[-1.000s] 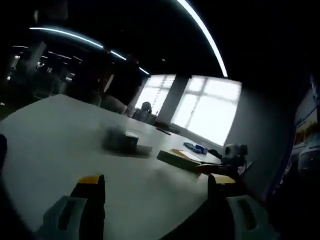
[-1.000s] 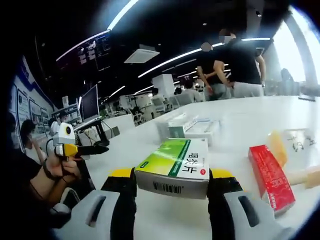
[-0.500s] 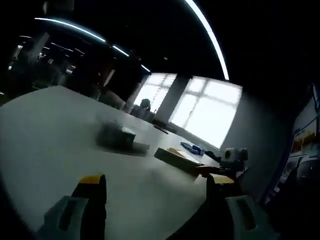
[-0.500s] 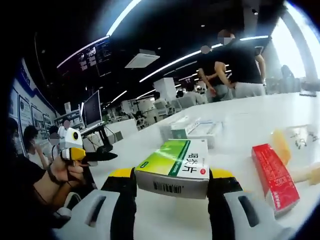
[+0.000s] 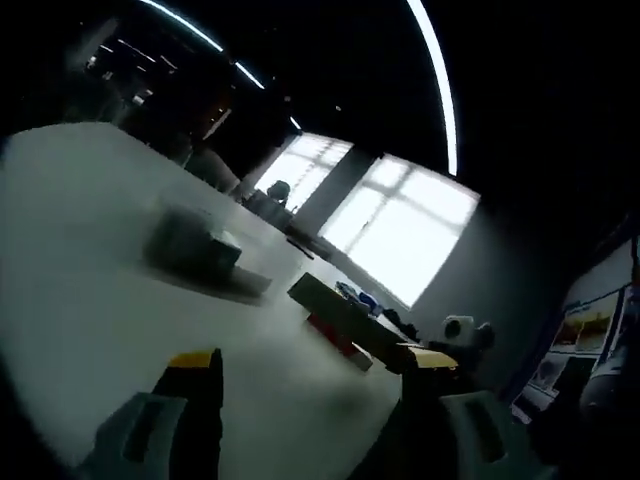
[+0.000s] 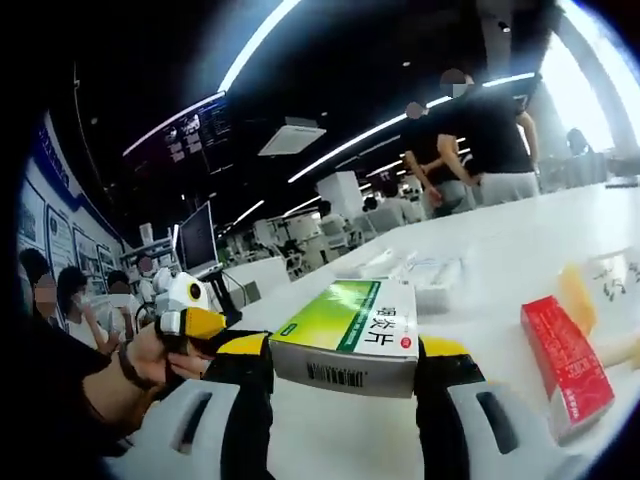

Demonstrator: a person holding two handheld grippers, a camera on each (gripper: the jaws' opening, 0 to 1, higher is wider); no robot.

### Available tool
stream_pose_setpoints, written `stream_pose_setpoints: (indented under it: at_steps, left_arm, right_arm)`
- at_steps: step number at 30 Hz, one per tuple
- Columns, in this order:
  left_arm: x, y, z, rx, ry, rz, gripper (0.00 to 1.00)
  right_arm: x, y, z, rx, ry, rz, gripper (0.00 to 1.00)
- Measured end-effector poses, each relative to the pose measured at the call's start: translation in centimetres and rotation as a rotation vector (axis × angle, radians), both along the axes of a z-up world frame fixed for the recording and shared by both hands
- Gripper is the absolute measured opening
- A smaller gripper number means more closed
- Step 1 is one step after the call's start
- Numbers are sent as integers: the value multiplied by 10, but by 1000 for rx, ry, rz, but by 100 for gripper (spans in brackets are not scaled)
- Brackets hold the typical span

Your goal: Arrange the small medicine boxes into an aligned row inside the storage area until every box is upright, visible, and separated from the surrounding clutter.

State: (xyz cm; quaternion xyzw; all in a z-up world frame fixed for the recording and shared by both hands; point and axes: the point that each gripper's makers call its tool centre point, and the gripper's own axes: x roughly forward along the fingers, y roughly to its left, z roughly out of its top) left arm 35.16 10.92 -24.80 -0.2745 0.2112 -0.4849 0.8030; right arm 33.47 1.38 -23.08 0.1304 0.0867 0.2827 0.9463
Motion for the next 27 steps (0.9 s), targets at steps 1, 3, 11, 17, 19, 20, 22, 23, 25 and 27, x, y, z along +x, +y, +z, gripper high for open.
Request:
stream_pose_setpoints:
  at_steps: [1, 3, 11, 17, 19, 20, 22, 23, 25, 27]
  left_arm:
    - [1, -4, 2, -32, 22, -4, 72]
    - [4, -7, 6, -83, 54, -2, 71]
    - [10, -12, 8, -154, 107, 6, 68]
    - [8, -15, 8, -204, 146, 0, 65]
    - [9, -14, 9, -215, 150, 5, 64]
    - [9, -14, 10, -224, 152, 9, 63]
    - [11, -13, 12, -253, 164, 12, 61]
    - [11, -14, 11, -261, 172, 11, 60]
    - [13, -14, 10, -269, 185, 14, 56]
    - [14, -13, 9, -278, 195, 19, 53]
  right_arm:
    - [0, 2, 2, 0, -7, 3, 53]
    - [-1, 7, 4, -2, -12, 12, 53]
    - [-8, 31, 12, 22, -16, 71, 53]
    - [-11, 48, 11, -1, -32, 91, 53]
    - [-11, 48, 11, -2, -32, 92, 53]
    - [-12, 52, 10, -4, -24, 103, 53]
    - [-13, 55, 10, -23, -35, 105, 53]
    - [-13, 56, 8, -46, -39, 99, 53]
    - [-13, 57, 7, -83, -54, 92, 53]
    - [-14, 58, 5, -113, -65, 87, 54]
